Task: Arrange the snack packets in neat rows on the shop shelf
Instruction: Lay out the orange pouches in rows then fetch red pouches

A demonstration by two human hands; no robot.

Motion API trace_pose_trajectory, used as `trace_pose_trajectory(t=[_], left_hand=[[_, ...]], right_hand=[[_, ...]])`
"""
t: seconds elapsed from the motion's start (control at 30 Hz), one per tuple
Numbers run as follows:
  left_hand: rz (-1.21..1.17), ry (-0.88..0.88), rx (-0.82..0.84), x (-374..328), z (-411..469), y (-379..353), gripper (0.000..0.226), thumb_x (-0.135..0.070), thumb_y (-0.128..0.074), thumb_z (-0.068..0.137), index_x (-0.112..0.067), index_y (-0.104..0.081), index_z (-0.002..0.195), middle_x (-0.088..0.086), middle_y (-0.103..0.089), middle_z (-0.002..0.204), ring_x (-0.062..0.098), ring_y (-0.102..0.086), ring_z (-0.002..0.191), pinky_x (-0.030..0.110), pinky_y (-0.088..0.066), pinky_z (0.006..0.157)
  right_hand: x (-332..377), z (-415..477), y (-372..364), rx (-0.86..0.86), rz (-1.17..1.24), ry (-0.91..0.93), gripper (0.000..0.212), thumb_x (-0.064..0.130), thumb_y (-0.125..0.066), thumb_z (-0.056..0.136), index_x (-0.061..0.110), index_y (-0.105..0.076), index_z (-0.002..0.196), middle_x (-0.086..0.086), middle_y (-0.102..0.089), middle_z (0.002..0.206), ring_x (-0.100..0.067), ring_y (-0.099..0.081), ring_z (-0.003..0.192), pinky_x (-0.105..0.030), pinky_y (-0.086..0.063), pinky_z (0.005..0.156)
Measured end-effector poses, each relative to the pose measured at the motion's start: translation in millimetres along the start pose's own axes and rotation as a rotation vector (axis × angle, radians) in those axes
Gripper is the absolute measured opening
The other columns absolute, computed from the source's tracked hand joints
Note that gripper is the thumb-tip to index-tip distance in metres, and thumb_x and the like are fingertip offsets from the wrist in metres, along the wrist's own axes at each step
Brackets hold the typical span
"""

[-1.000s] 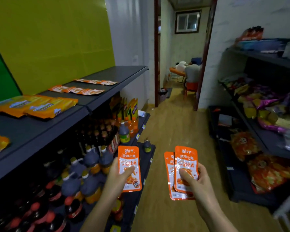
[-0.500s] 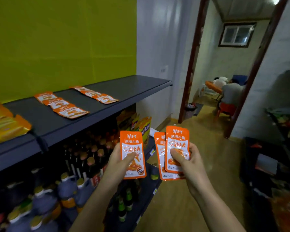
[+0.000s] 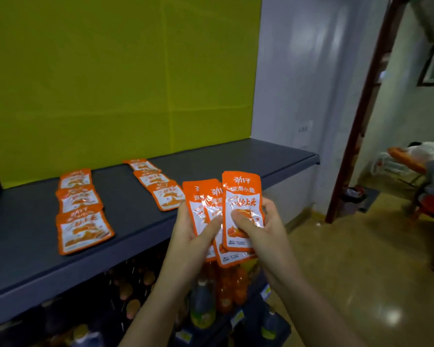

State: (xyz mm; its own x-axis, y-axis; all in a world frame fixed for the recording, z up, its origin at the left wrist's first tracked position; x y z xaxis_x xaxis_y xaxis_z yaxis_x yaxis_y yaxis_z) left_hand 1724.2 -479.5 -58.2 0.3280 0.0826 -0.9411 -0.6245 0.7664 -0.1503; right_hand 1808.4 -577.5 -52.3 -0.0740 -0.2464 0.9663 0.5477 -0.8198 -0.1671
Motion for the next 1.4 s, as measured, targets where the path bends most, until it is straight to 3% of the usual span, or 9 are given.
trace_pose_trajectory(t=[0.1, 0.23, 0.37, 0.53, 0.73, 0.9, 1.1, 1.27, 1.4], left_hand=[[0.041, -0.084, -0.094, -4.3, 35.9, 4.8, 0.028, -0.015, -0.060, 0.086, -0.031, -0.052, 0.107, -0.013, -0.072, 0.096, 0.008, -0.071, 0.085, 0.019, -0.056, 0.063], [0.116, -0.160, -0.249, -16.7, 74.0, 19.6, 0.032, -0.012, -0.060, 0.087, -0.022, -0.050, 0.115, -0.006, -0.071, 0.100, 0.009, -0.070, 0.087, 0.022, -0.058, 0.069], [0.138, -0.164, -0.435, -24.8, 110.3, 35.2, 0.023, -0.006, -0.058, 0.087, -0.024, -0.051, 0.101, 0.006, -0.068, 0.105, 0.022, -0.068, 0.094, 0.044, -0.055, 0.082], [0.148, -0.184, -0.620, -30.5, 137.3, 45.4, 0.021, -0.005, -0.057, 0.088, -0.014, -0.050, 0.105, 0.004, -0.067, 0.095, 0.003, -0.069, 0.065, 0.019, -0.054, 0.051], [0.235, -0.171, -0.763, -33.8, 160.1, 54.7, 0.018, -0.006, -0.057, 0.088, -0.016, -0.050, 0.101, -0.005, -0.067, 0.083, 0.001, -0.068, 0.058, 0.014, -0.048, 0.042], [0.381, -0.098, -0.813, -34.5, 167.2, 72.6, 0.025, -0.013, -0.061, 0.086, -0.019, -0.048, 0.108, -0.002, -0.067, 0.099, 0.014, -0.066, 0.084, 0.025, -0.050, 0.061], [0.384, -0.064, -0.841, -29.2, 170.1, 77.4, 0.019, -0.015, -0.061, 0.086, -0.028, -0.050, 0.096, -0.005, -0.067, 0.095, 0.012, -0.066, 0.083, 0.025, -0.048, 0.061], [0.392, -0.035, -0.820, -28.0, 176.1, 75.8, 0.025, -0.014, -0.060, 0.087, -0.020, -0.048, 0.108, -0.001, -0.066, 0.100, 0.018, -0.065, 0.088, 0.030, -0.051, 0.067], [0.389, -0.038, -0.803, -25.8, 180.6, 74.6, 0.023, -0.012, -0.059, 0.087, -0.021, -0.047, 0.105, -0.002, -0.065, 0.097, 0.013, -0.065, 0.082, 0.026, -0.049, 0.061]], right_hand=[[6.5, 47.7, -10.8, 0.095, 0.012, 0.022, 0.028, 0.018, -0.066, 0.083, 0.031, -0.048, 0.102, 0.007, -0.068, 0.093, -0.004, -0.070, 0.073, -0.015, -0.052, 0.052], [13.8, 103.5, -28.9, 0.199, 0.007, 0.043, 0.029, 0.020, -0.064, 0.085, 0.025, -0.049, 0.110, 0.004, -0.068, 0.100, -0.008, -0.070, 0.081, -0.017, -0.055, 0.057], [14.8, 168.1, -46.2, 0.318, -0.001, 0.028, 0.024, 0.022, -0.063, 0.087, 0.026, -0.048, 0.105, 0.004, -0.066, 0.102, -0.008, -0.066, 0.087, -0.019, -0.056, 0.063], [6.2, 246.4, -65.5, 0.444, -0.070, -0.035, 0.024, 0.017, -0.059, 0.089, 0.017, -0.046, 0.110, -0.003, -0.062, 0.109, -0.016, -0.062, 0.090, -0.024, -0.051, 0.070], [-22.8, 322.2, -92.4, 0.572, -0.300, -0.062, 0.031, 0.010, -0.061, 0.086, 0.004, -0.051, 0.115, -0.013, -0.062, 0.119, -0.026, -0.062, 0.105, -0.032, -0.048, 0.083], [-50.8, 361.0, -113.9, 0.590, -0.524, -0.023, 0.030, 0.008, -0.067, 0.081, 0.001, -0.061, 0.109, -0.017, -0.065, 0.117, -0.028, -0.062, 0.106, -0.035, -0.049, 0.089], [-69.9, 384.8, -117.9, 0.530, -0.830, 0.086, 0.043, 0.024, -0.065, 0.083, 0.003, -0.056, 0.120, -0.017, -0.059, 0.126, -0.032, -0.055, 0.116, -0.036, -0.044, 0.093], [-73.6, 387.4, -120.7, 0.491, -0.934, 0.165, 0.047, 0.029, -0.062, 0.086, 0.000, -0.053, 0.121, -0.018, -0.054, 0.128, -0.036, -0.052, 0.116, -0.036, -0.044, 0.088], [-74.3, 385.0, -124.1, 0.485, -0.988, 0.174, 0.050, 0.029, -0.061, 0.086, -0.001, -0.050, 0.124, -0.019, -0.050, 0.129, -0.036, -0.051, 0.117, -0.038, -0.044, 0.091]])
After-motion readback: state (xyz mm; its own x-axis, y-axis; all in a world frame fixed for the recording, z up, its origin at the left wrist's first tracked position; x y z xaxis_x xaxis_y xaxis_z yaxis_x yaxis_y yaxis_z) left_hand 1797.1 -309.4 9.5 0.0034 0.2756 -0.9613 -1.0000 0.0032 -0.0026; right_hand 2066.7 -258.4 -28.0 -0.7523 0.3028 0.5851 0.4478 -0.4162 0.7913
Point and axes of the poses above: each hand's wrist, its own z-axis towards the middle knuckle, its own y-axis out of the back of the hand, x = y × z, the point moved 1 cm from there along z, towards the middle knuckle
